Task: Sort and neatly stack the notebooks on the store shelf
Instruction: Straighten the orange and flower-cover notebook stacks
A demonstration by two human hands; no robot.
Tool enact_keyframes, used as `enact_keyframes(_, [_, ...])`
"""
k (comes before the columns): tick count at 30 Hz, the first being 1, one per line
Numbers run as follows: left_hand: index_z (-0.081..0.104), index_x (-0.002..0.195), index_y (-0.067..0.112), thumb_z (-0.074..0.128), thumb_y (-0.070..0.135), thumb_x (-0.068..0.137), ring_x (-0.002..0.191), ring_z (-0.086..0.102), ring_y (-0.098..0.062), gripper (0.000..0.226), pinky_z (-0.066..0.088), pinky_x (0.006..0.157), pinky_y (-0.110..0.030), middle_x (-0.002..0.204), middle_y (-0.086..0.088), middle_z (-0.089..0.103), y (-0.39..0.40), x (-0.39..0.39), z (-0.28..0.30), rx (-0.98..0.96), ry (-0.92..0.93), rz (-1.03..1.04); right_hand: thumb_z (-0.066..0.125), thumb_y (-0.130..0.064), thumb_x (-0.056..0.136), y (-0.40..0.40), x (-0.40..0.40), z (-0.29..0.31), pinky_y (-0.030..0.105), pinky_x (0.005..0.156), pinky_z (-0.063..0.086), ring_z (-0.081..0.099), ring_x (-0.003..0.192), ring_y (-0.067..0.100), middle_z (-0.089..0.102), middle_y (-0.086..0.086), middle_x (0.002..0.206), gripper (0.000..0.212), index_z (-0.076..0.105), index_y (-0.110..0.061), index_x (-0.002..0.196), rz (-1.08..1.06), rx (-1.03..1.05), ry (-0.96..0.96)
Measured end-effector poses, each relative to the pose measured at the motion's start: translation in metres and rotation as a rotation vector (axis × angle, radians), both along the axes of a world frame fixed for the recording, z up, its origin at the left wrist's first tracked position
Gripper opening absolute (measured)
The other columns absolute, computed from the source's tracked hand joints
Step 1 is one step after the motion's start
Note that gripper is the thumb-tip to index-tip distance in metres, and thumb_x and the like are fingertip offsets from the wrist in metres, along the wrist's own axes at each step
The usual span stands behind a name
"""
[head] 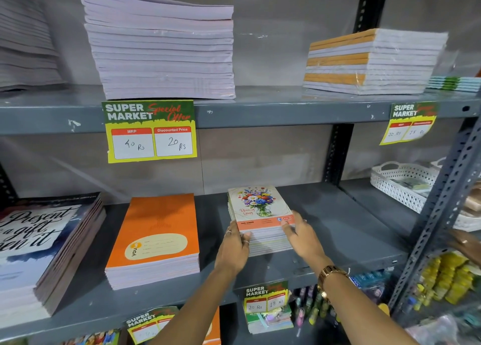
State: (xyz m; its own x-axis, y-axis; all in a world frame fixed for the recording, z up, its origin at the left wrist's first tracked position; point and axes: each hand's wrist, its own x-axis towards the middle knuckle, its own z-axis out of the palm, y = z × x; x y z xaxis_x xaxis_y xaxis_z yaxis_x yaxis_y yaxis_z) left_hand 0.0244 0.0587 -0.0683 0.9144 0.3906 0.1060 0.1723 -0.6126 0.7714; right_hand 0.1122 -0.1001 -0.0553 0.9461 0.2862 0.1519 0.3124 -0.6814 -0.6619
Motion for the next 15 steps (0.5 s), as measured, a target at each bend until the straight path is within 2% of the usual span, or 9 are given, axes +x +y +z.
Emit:
enact_keyframes(5, [0.030,0.133,0.018,0.046,0.023,0.096,0.120,0.053,-0.021,0.041,0.054,0.092,-0.035,0.134,-0.003,0.050,-0.0008,-0.0006,0.0025,0.008,0.013,0.001,0.040,-0.036,0.098,0.0003,0.0034,-0.0039,0.036,0.087,0.052,0.061,0.105,0.022,0.062,0.008,0.122,0.041,0.039,-0.015,0.133,-0.005,-0.023,0.009])
enact_keyframes(7, [0.026,0.137,0.015,0.048,0.023,0.095,0.126,0.047,-0.023,0.048,0.050,0.100,-0.040,0.141,-0.006,0.044,-0.0005,-0.0012,0.0043,0.016,0.012,-0.026,0.040,-0.038,0.097,-0.0005,0.0047,-0.0054,0.039,0.098,0.047,0.052,0.121,0.024,0.053,0.010,0.135,0.052,0.030,-0.014,0.142,-0.006,-0.060,-0.002])
enact_keyframes(9, [0.012,0.145,0.012,0.052,0.026,0.093,0.141,0.027,-0.028,0.067,0.035,0.113,-0.047,0.155,-0.009,0.024,0.0002,-0.0036,0.0053,0.043,0.018,-0.060,0.041,-0.038,0.097,-0.0008,0.0048,-0.0062,0.040,0.117,0.027,0.025,0.144,0.023,0.030,0.010,0.154,0.062,0.019,-0.011,0.149,0.004,-0.115,-0.085])
enact_keyframes(11, [-0.006,0.148,0.013,0.052,0.031,0.092,0.147,0.004,-0.026,0.082,0.020,0.119,-0.047,0.160,-0.005,-0.001,0.0016,-0.0067,0.0058,0.114,0.018,-0.078,0.041,-0.036,0.097,-0.0005,0.0049,-0.0069,0.037,0.123,0.009,0.004,0.149,0.018,0.013,0.005,0.160,0.065,0.013,-0.010,0.150,0.043,-0.156,-0.198])
enact_keyframes(15, [-0.012,0.147,0.015,0.049,0.034,0.093,0.147,-0.005,-0.023,0.083,0.009,0.122,-0.042,0.159,-0.005,-0.012,0.0073,-0.0067,0.0049,0.276,-0.026,-0.113,0.038,-0.035,0.097,-0.0010,0.0042,-0.0103,0.030,0.119,-0.004,-0.002,0.149,0.016,0.006,0.003,0.161,0.065,0.009,-0.012,0.150,0.136,-0.294,-0.362])
